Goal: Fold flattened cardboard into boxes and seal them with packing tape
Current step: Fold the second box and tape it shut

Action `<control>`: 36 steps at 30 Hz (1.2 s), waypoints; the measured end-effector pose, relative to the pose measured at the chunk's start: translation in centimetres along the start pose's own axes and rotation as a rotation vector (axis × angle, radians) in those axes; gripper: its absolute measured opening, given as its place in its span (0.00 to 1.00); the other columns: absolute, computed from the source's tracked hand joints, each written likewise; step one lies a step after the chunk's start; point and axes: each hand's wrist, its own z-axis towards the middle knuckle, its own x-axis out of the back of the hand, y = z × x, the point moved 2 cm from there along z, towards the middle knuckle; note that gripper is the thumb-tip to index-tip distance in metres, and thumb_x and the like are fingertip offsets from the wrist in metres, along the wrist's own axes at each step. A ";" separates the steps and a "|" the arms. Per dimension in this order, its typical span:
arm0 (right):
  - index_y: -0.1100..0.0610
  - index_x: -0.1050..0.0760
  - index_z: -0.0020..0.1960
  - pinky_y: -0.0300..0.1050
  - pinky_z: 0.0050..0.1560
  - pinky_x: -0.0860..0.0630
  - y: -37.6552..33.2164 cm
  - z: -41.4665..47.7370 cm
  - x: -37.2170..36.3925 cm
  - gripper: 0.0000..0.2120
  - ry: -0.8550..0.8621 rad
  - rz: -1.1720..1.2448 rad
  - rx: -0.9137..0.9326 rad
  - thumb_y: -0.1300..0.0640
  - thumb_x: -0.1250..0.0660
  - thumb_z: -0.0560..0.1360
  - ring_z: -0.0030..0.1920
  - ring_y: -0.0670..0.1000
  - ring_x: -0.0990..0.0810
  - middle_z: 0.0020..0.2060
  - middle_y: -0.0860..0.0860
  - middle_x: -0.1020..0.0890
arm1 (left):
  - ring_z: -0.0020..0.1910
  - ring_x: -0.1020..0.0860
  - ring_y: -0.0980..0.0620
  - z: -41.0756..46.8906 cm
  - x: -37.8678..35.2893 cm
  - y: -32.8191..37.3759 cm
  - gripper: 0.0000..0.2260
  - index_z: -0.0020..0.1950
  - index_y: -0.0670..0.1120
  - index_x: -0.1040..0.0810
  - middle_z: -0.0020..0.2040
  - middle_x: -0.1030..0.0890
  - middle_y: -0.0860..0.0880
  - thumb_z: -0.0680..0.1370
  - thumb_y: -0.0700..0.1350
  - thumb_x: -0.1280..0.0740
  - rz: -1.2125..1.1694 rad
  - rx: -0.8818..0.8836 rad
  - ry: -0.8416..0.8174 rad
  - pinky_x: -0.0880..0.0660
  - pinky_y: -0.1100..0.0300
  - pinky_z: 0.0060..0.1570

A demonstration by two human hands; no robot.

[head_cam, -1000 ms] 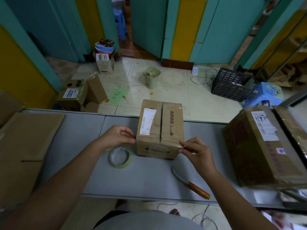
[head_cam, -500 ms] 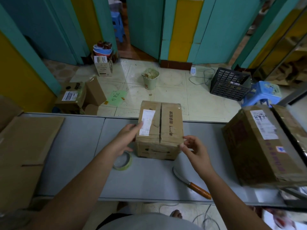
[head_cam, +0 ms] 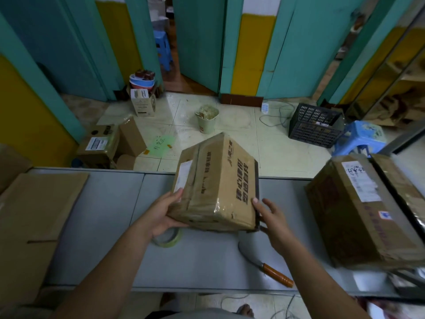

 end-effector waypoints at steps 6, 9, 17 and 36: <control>0.57 0.22 0.70 0.60 0.68 0.24 -1.3 -1.1 -1.3 0.26 -0.212 0.302 -0.014 0.42 0.32 0.78 0.65 0.60 0.18 0.63 0.58 0.16 | 0.67 0.18 0.41 -0.1 -1.2 -0.9 0.26 0.77 0.49 0.25 0.71 0.19 0.40 0.81 0.56 0.31 0.042 -0.098 0.020 0.22 0.41 0.66; 0.58 0.21 0.69 0.59 0.67 0.23 -2.0 -1.6 -1.3 0.26 -0.157 0.252 0.084 0.44 0.30 0.78 0.63 0.58 0.17 0.61 0.57 0.15 | 0.71 0.23 0.46 -0.4 -1.8 0.1 0.26 0.82 0.54 0.32 0.74 0.24 0.47 0.84 0.47 0.30 0.376 -0.326 0.270 0.25 0.42 0.71; 0.47 0.21 0.69 0.49 0.56 0.16 -4.4 -3.8 -2.9 0.24 0.008 -0.192 0.411 0.41 0.27 0.76 0.60 0.46 0.16 0.57 0.45 0.13 | 0.59 0.16 0.62 -3.1 -7.1 1.8 0.32 0.67 0.68 0.21 0.62 0.15 0.62 0.67 0.80 0.31 0.407 -0.303 0.048 0.18 0.59 0.51; 0.44 0.29 0.76 0.66 0.65 0.22 -3.7 -1.5 4.7 0.26 0.038 0.091 0.083 0.37 0.34 0.80 0.69 0.59 0.24 0.70 0.51 0.23 | 0.69 0.20 0.35 1.0 -4.0 -1.6 0.26 0.73 0.46 0.20 0.69 0.19 0.37 0.79 0.58 0.27 -0.086 -0.003 0.002 0.21 0.36 0.65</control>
